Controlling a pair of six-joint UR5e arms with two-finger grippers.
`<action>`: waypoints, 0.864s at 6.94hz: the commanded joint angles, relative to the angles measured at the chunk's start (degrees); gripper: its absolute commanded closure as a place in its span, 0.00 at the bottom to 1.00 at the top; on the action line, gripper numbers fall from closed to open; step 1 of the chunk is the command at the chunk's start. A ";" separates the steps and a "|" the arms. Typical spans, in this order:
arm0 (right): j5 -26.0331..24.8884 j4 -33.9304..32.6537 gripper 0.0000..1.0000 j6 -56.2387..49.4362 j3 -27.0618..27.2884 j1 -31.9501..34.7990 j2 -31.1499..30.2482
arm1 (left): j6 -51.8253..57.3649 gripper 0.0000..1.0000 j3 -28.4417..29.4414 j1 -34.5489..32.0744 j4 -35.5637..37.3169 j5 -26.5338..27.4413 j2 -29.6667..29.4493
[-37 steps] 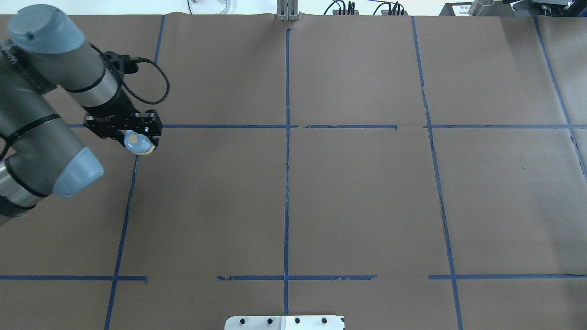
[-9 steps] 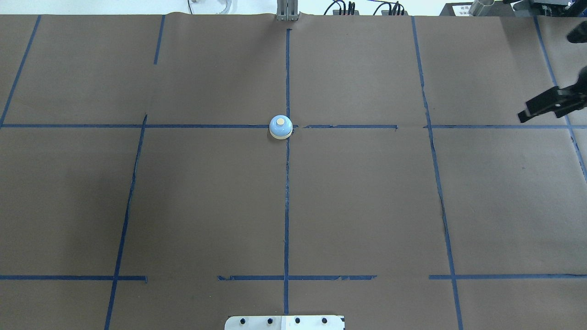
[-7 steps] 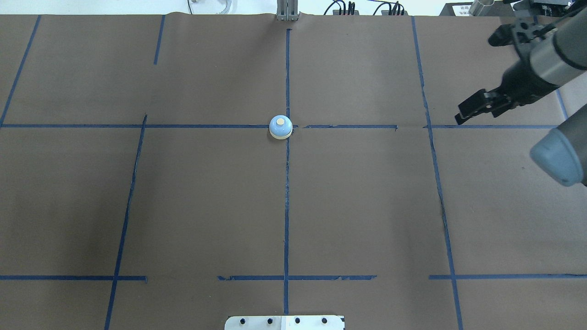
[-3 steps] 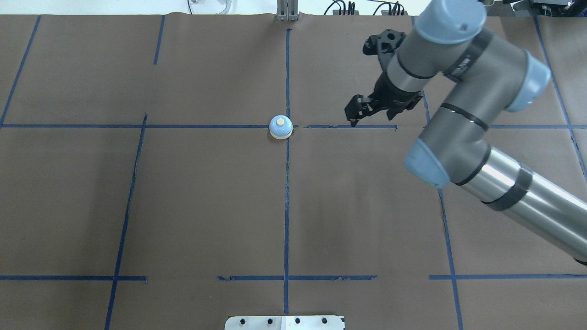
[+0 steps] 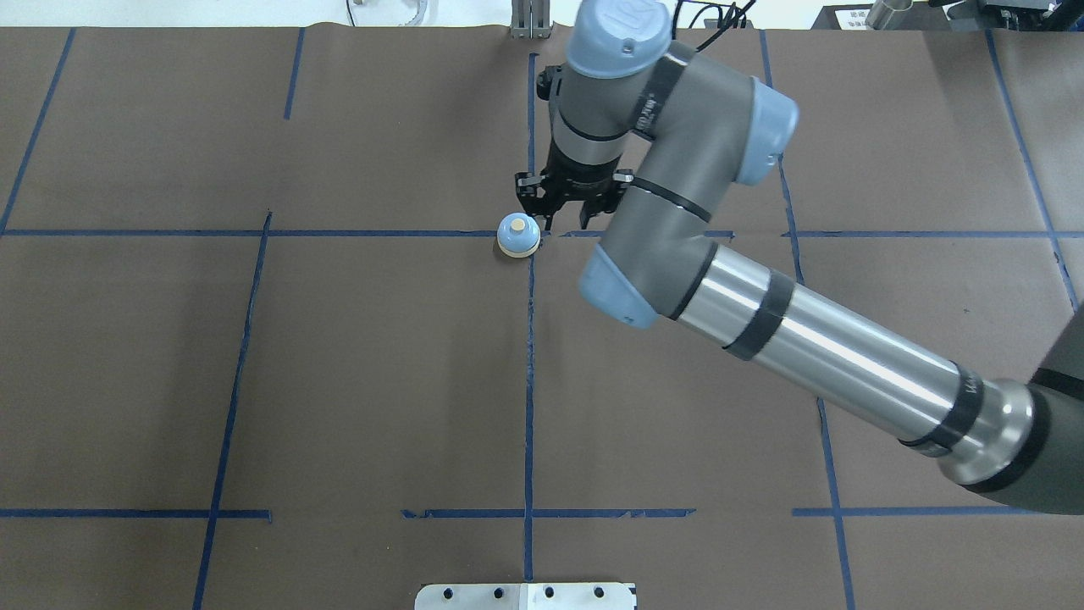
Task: Place and press bell with both arms
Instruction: 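Press down on the bell's top button with the right gripper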
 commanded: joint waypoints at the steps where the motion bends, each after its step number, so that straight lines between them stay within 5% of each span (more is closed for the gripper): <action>1: -1.81 0.11 1.00 3.33 -11.63 -1.57 8.60 | -0.07 0.00 -0.11 0.09 0.00 0.00 0.01; 6: -6.38 4.50 1.00 3.24 -18.79 -2.19 10.21 | -0.07 0.00 -0.20 0.09 -0.09 0.00 -0.08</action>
